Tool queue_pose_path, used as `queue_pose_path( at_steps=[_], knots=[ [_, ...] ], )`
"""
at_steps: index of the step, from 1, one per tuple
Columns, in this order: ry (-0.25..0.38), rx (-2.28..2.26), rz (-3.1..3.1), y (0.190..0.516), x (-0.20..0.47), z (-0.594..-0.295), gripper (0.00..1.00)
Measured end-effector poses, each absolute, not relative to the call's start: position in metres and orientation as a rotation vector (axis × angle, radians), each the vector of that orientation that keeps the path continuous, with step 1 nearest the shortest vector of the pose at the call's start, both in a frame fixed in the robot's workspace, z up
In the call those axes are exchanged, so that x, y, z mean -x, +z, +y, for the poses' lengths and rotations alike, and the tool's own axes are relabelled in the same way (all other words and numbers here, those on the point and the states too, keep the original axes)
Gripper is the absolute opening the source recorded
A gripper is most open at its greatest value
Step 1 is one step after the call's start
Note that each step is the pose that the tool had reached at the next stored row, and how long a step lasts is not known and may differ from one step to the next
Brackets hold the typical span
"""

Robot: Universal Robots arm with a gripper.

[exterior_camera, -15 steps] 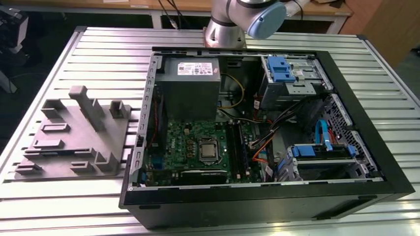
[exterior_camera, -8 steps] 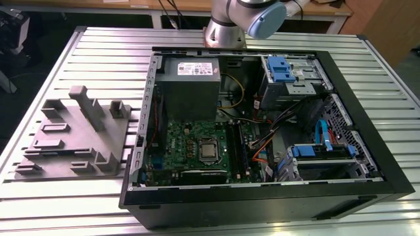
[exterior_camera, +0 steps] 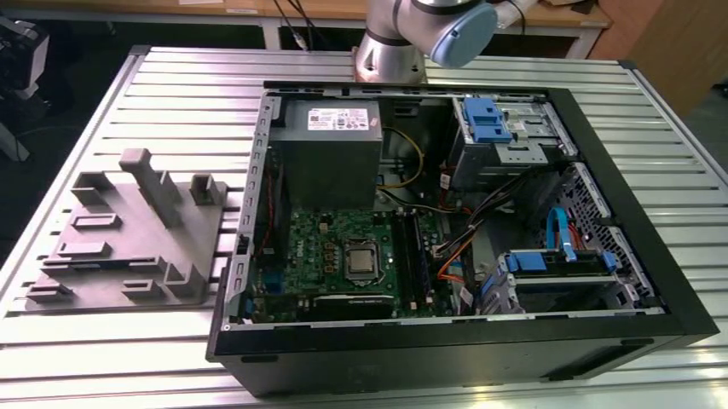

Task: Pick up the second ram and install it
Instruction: 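Reach for the second ram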

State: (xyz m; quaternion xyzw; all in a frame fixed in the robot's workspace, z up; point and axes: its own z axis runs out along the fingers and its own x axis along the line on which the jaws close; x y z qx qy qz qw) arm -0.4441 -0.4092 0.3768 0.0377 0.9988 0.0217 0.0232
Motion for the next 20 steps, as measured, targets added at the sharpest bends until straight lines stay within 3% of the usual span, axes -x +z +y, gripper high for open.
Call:
queue_pose_path(
  at_steps=[20],
  knots=[
    [0.067, -0.117, 3.093, 0.377, 0.443, -0.438, 0.1]
  ],
)
